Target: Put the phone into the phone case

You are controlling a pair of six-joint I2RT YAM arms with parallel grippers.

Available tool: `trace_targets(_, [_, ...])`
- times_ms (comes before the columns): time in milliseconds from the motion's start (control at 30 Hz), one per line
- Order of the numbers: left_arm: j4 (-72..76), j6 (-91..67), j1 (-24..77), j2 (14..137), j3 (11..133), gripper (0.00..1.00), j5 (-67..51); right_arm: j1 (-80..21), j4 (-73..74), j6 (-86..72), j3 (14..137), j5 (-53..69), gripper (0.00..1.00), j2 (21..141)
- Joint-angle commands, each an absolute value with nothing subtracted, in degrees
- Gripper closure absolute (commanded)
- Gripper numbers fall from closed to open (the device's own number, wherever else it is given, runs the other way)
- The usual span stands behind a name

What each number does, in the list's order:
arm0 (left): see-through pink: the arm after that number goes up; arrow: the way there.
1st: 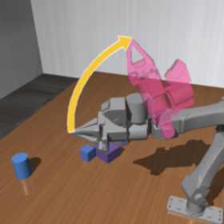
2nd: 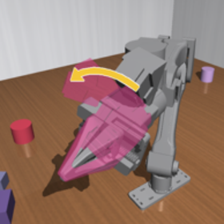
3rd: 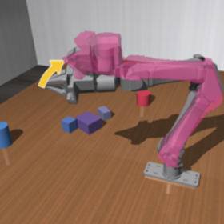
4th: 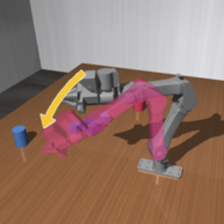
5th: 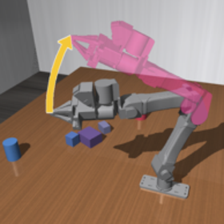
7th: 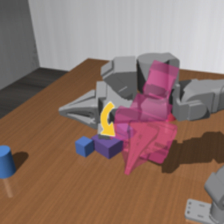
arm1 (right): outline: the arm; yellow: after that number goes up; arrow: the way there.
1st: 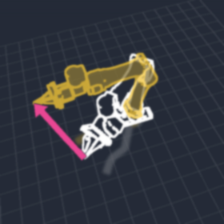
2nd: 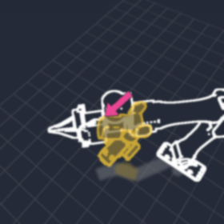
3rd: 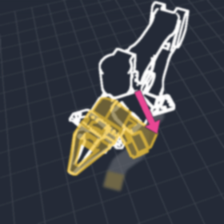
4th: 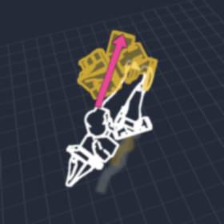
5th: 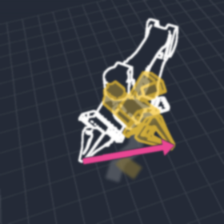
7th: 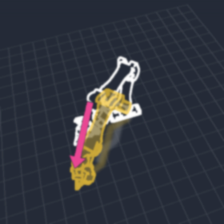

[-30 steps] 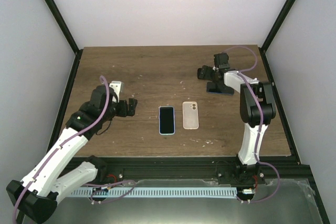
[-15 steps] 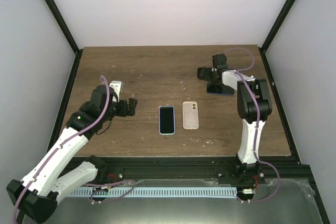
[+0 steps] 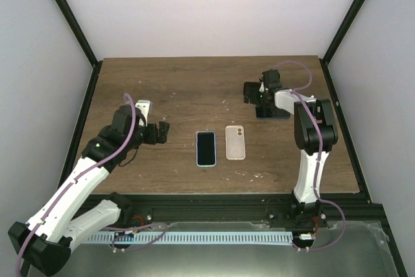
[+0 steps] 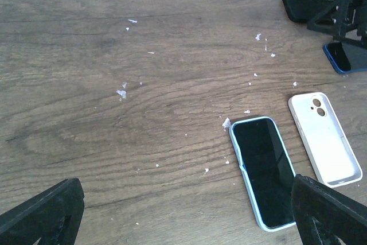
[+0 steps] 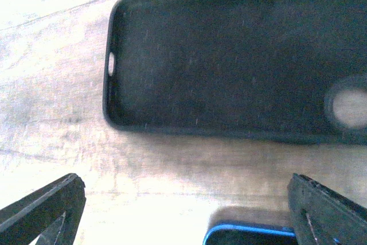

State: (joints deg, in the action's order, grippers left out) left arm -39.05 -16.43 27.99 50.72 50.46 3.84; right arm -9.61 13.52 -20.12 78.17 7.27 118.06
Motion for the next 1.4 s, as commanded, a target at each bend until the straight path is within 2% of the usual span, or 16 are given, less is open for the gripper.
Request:
trace_targets(0, [-38.0,-16.1,27.7,50.8,50.1,0.00,3.2,-10.8,18.2,-20.9,70.7,9.5,0.03,114.0])
trace_targets(467, [-38.1,-16.1,27.7,51.6,50.0,0.00,2.0,-12.4,21.7,-26.4,54.3,9.7,0.06,100.9])
trace_targets(800, [-38.1,-16.2,27.6,51.4,49.9,0.00,1.7,-12.4,31.6,-29.9,60.9,-2.4,0.07,97.3])
trace_targets(967, [-38.1,-16.2,27.7,51.1,49.9,0.00,1.8,-12.1,34.3,-28.1,63.9,-9.8,0.00,99.0])
trace_targets(1167, [-37.7,-16.2,27.7,50.5,49.7,0.00,1.6,-10.8,32.4,-19.1,64.8,-11.7,0.00,98.7])
trace_targets(1367, [-38.1,-16.2,27.7,51.7,49.9,0.00,0.3,-6.8,26.0,-11.5,60.7,-4.4,0.00,96.3])
